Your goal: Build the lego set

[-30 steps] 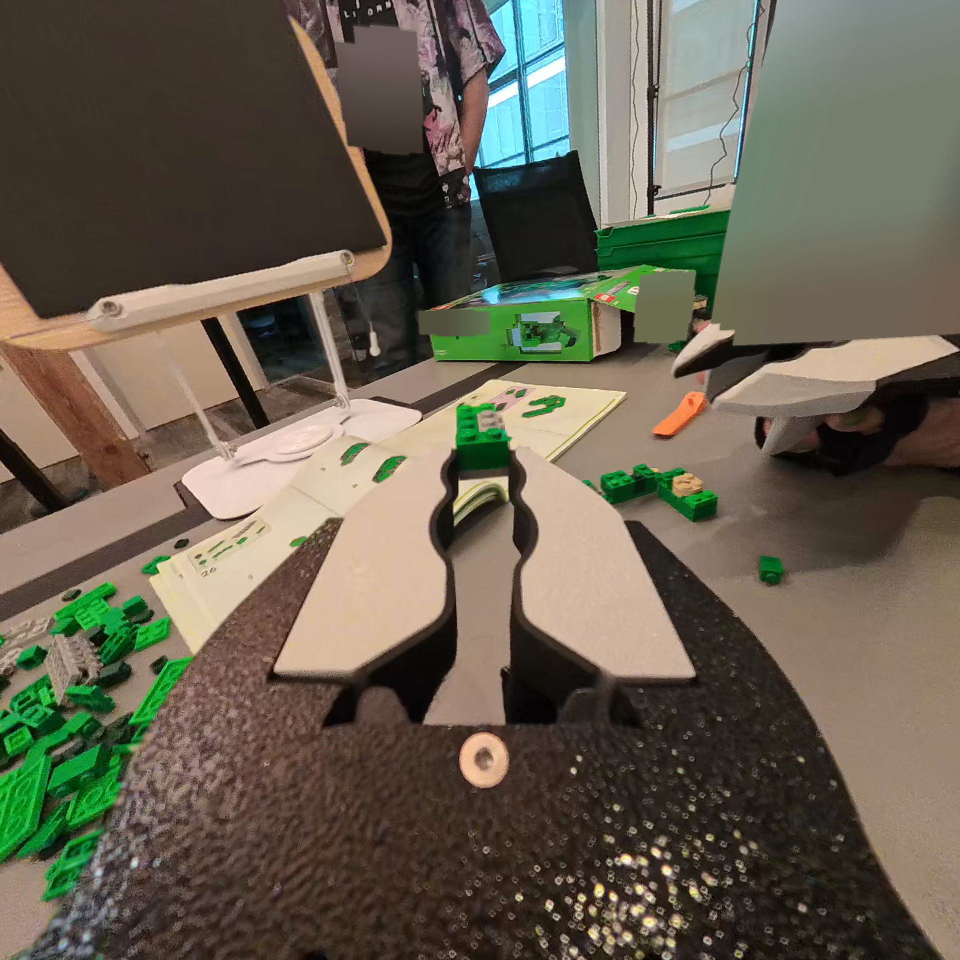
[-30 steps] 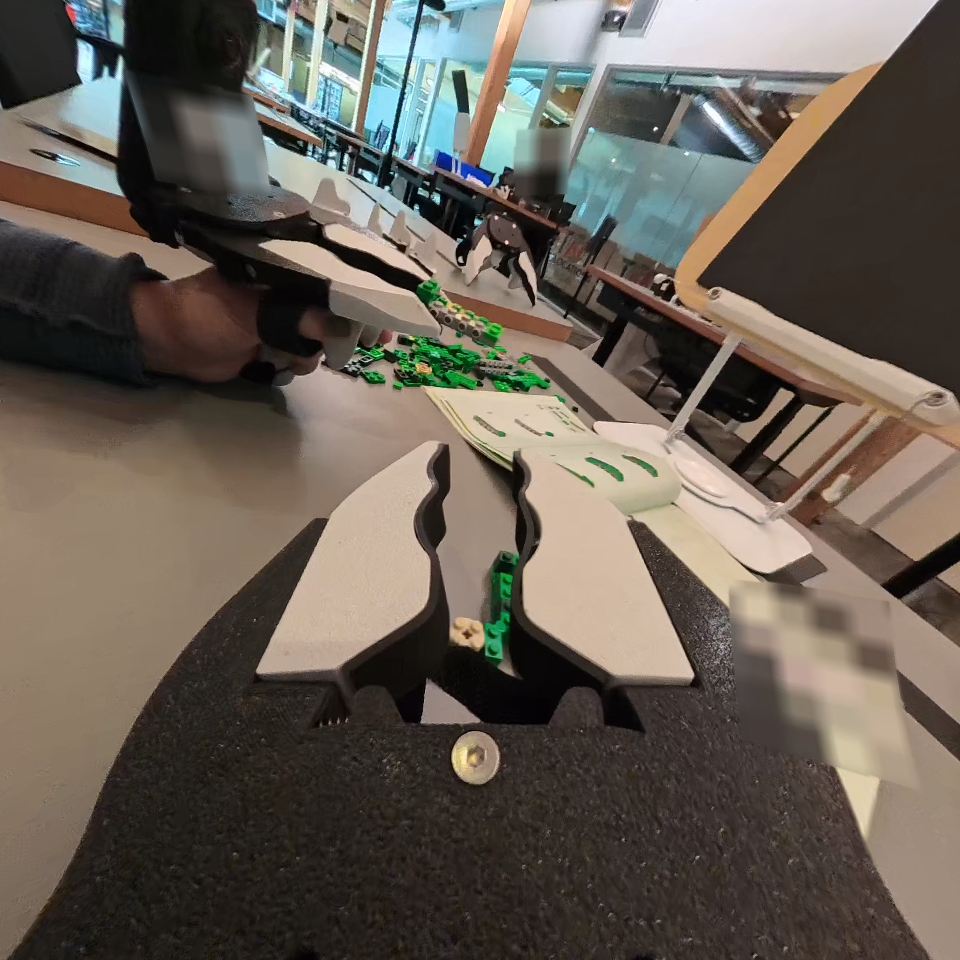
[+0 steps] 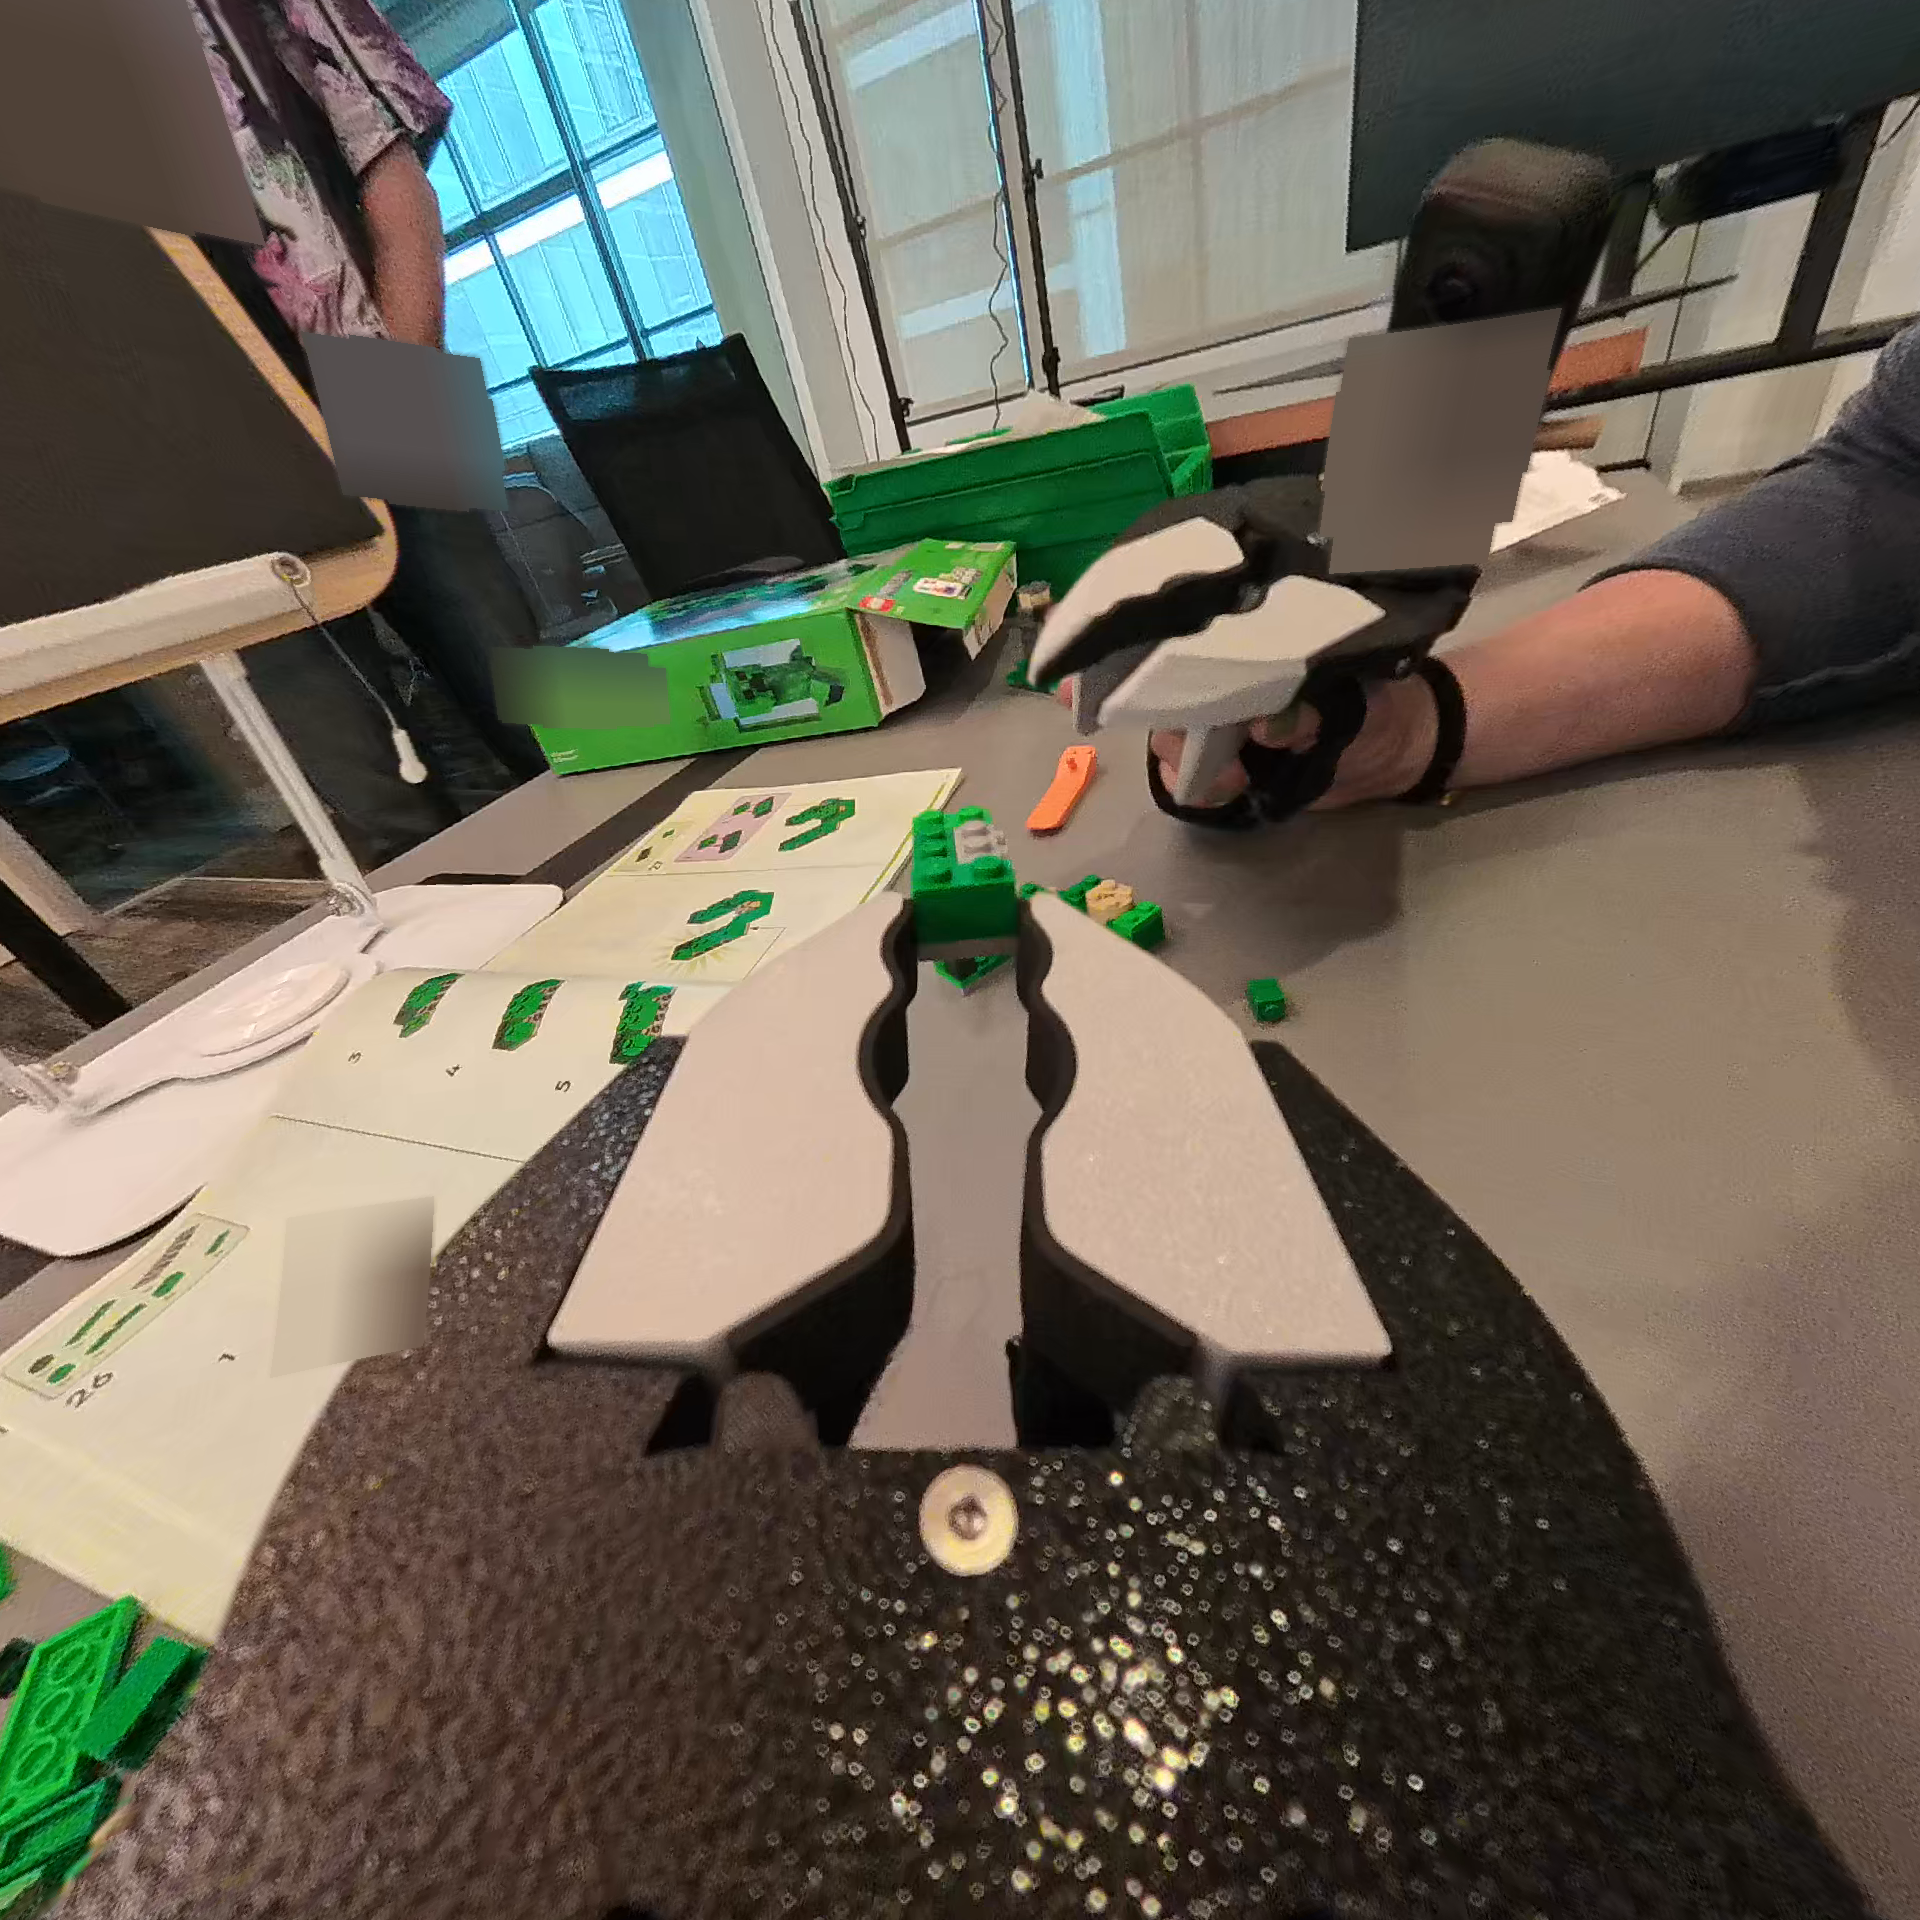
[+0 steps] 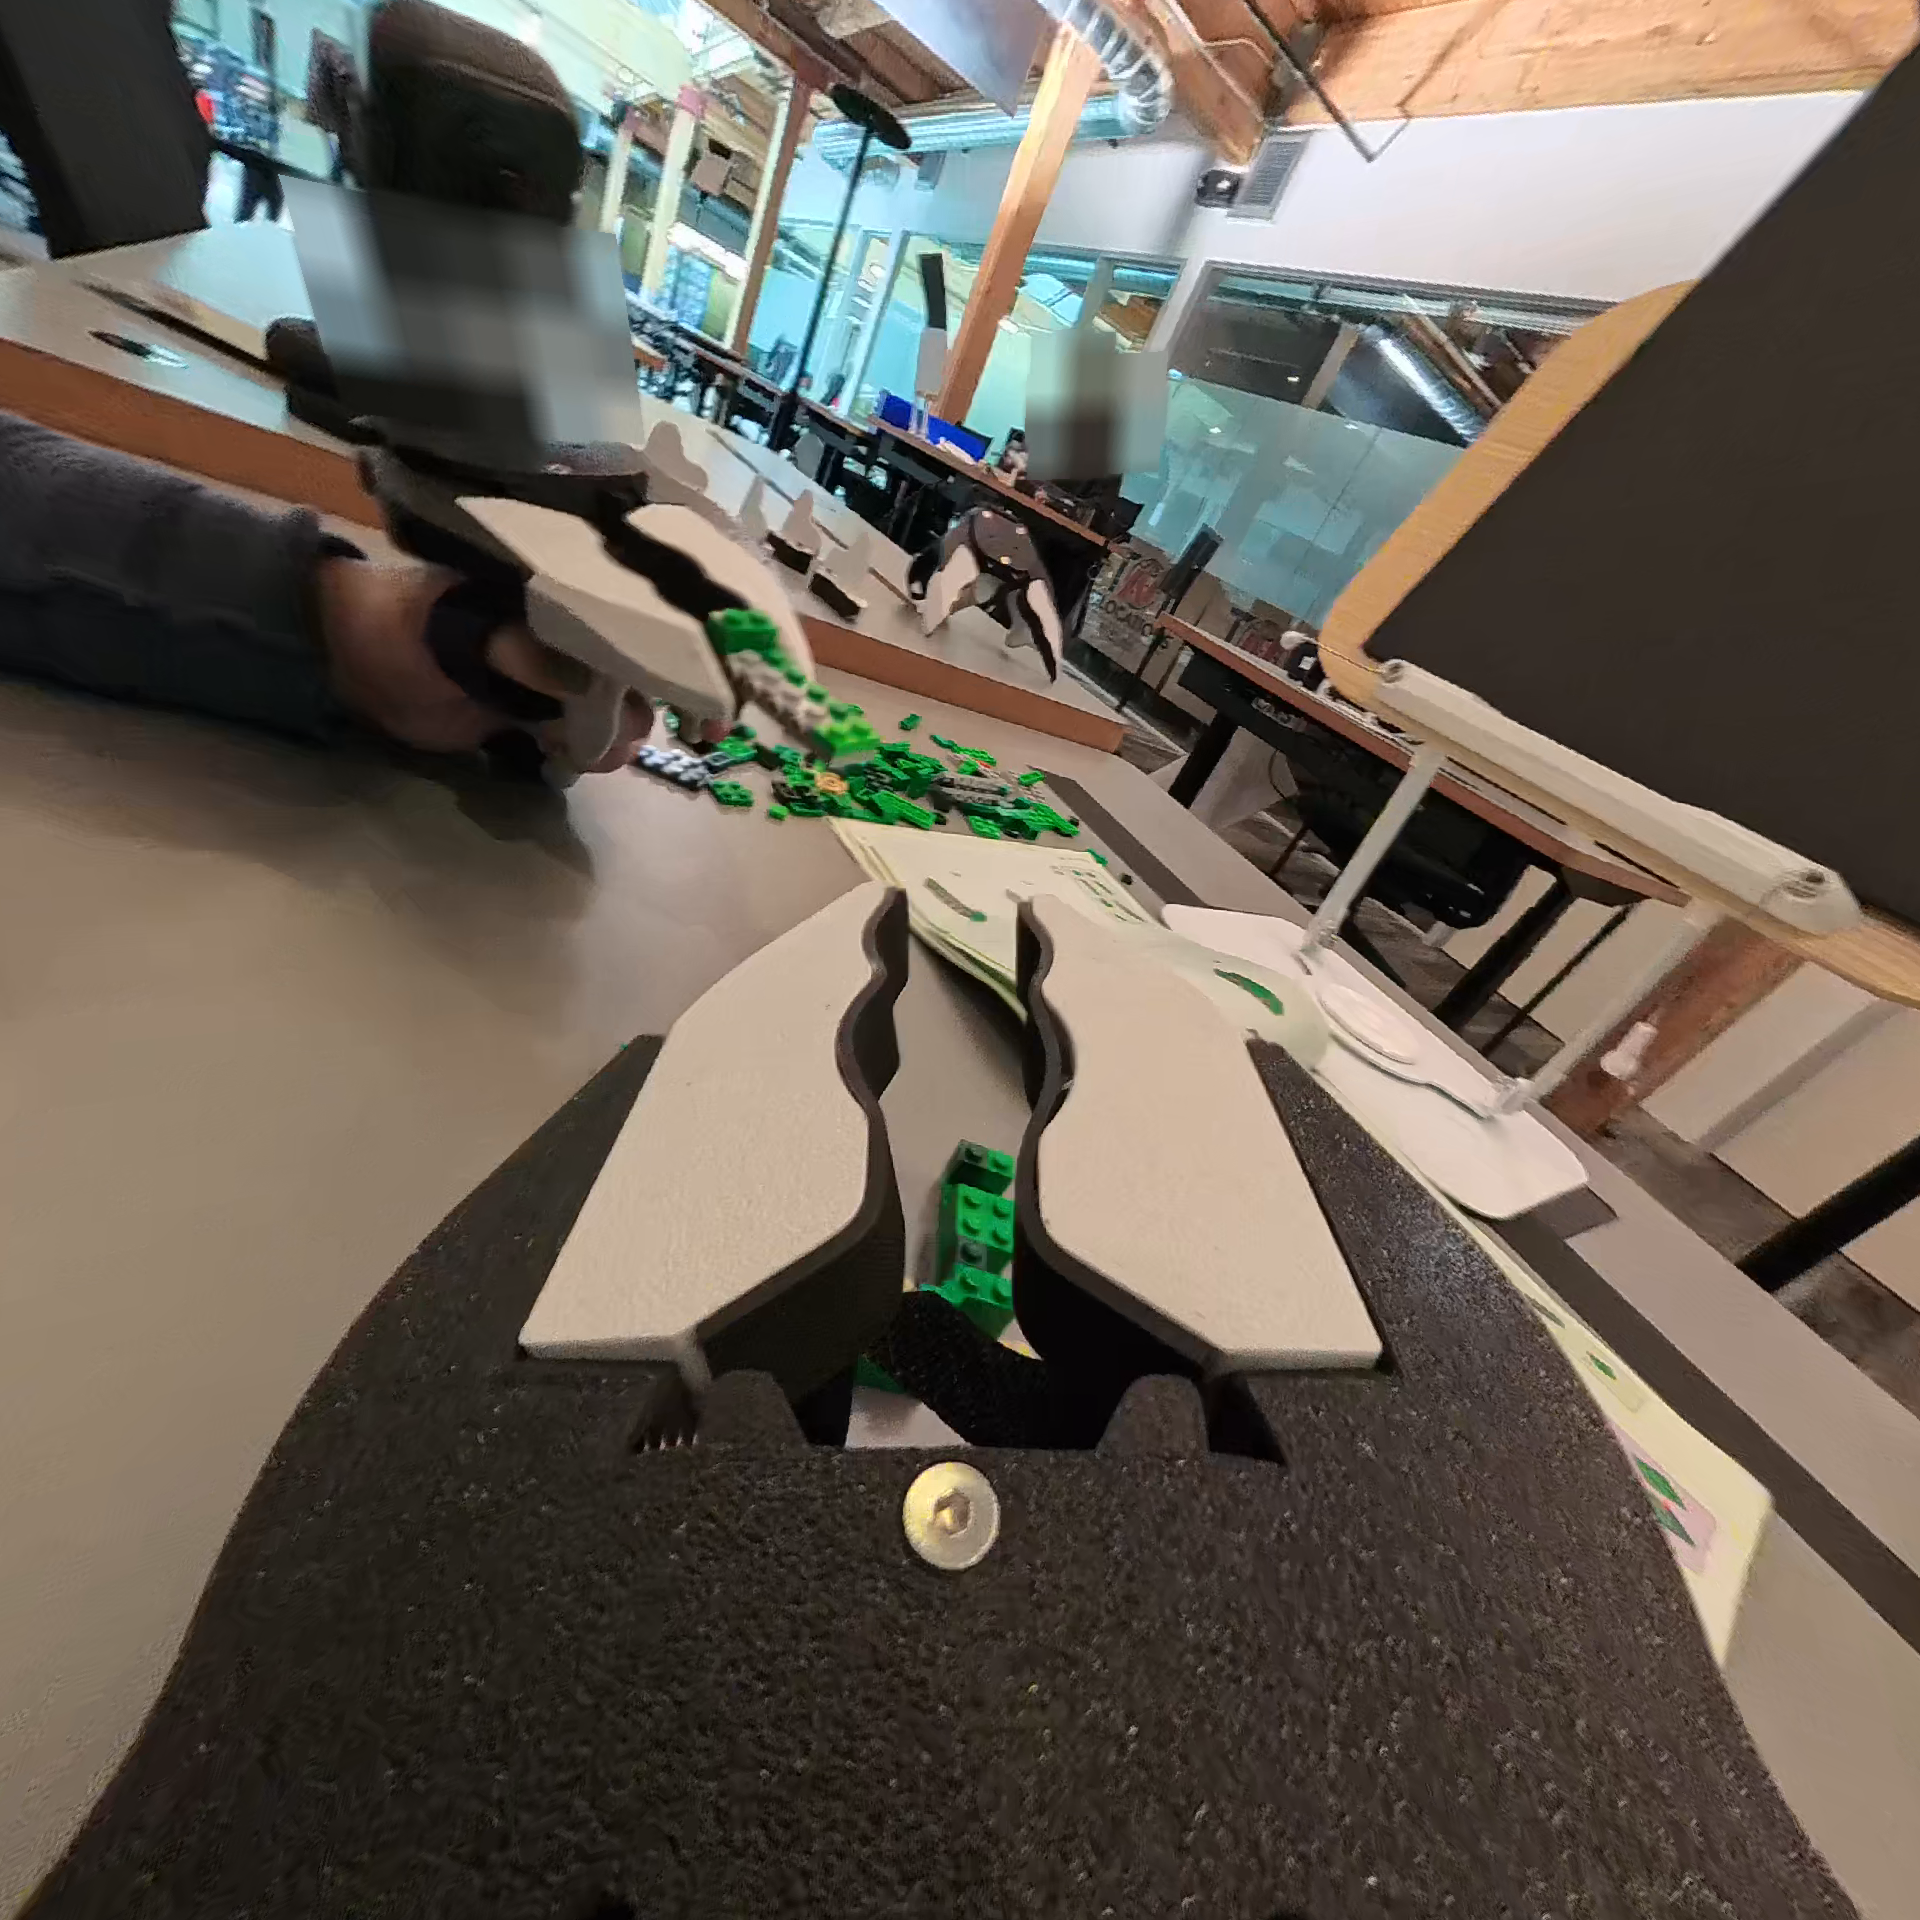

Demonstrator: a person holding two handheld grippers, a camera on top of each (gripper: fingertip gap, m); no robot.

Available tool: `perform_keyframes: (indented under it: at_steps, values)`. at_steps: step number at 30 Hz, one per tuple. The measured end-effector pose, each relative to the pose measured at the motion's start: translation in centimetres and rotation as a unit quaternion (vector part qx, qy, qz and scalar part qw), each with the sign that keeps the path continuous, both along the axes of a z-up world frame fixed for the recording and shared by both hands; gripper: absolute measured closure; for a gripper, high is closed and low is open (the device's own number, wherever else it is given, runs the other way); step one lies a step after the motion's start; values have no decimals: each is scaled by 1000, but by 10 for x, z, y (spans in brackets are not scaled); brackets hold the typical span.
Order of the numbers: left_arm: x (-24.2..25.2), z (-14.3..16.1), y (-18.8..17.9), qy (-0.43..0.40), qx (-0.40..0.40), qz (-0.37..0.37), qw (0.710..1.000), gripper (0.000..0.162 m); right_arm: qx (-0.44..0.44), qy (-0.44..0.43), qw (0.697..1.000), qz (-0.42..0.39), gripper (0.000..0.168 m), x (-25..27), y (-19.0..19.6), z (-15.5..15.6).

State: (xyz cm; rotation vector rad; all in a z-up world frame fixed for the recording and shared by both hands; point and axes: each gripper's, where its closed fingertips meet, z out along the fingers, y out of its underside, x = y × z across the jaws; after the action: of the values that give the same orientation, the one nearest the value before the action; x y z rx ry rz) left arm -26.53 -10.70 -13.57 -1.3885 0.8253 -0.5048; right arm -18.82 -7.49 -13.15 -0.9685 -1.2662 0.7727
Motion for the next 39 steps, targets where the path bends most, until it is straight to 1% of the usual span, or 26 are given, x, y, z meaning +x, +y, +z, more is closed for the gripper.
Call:
perform_keyframes:
  at_steps: [2, 3, 4, 6, 7, 8, 9, 10, 11, 12, 13, 15, 18, 23, 25, 29, 33, 35, 36, 37, 39]
  values:
    - [-2, 2, -1, -14, -4, -6, 1000, 145, -6, -21, 999, 32, 149, -4, -8, -7]
    - [-3, 3, -1, -16, -7, -7, 1000, 145, -12, -33, 998, 60, 145, -6, -16, -9]
    - [-4, 2, 0, -13, -9, -9, 1000, 145, -1, -26, 995, 97, 138, -4, -29, -3]
    - [-4, -1, 0, -1, -12, -11, 1000, 145, 69, 24, 991, 114, 138, 2, -41, 20]
    - [-4, -3, -1, 4, -15, -15, 1000, 145, 90, 7, 987, 136, 141, 1, -45, 21]
    - [-3, -3, -2, 6, -18, -22, 1000, 145, 74, -41, 982, 167, 140, -1, -48, 13]
    - [-2, -4, -4, 5, -22, -31, 999, 145, 34, -96, 972, 212, 139, -2, -52, 2]
    - [-1, -4, -5, 5, -25, -38, 999, 145, -16, -153, 952, 264, 141, -1, -59, -9]
    - [-1, -4, -6, 4, -29, -43, 999, 145, -55, -198, 935, 289, 140, -2, -60, -16]
    - [-1, -5, -5, 3, -31, -44, 999, 145, -74, -237, 917, 313, 144, -3, -62, -24]
    - [-1, -5, -5, 3, -31, -44, 999, 145, -83, -277, 903, 318, 145, -5, -61, -32]
    - [-1, -4, -5, 2, -30, -43, 999, 145, -67, -339, 885, 312, 151, -12, -57, -48]
    - [-3, -4, -4, 1, -29, -39, 999, 145, -63, -420, 858, 289, 151, -18, -46, -69]
    - [-4, -4, -4, 0, -31, -38, 999, 145, -102, -467, 822, 308, 159, -14, -42, -81]
    - [-3, -4, -4, 1, -32, -38, 999, 145, -93, -471, 821, 308, 159, -16, -42, -83]
    - [-4, -4, -3, 1, -32, -36, 999, 145, -80, -465, 828, 302, 160, -24, -41, -87]
    - [-4, -5, -3, 4, -31, -35, 999, 145, -72, -454, 823, 334, 158, -24, -56, -86]
    - [-4, -5, -3, 5, -31, -34, 999, 145, -34, -426, 843, 327, 154, -28, -49, -82]
    - [-5, -5, -3, 5, -31, -34, 999, 145, -20, -413, 848, 332, 147, -28, -47, -81]
    - [-5, -5, -3, 5, -32, -35, 999, 145, -15, -405, 848, 342, 142, -27, -47, -80]
    - [-4, -6, -3, 6, -34, -38, 999, 145, -11, -403, 840, 363, 138, -26, -48, -83]
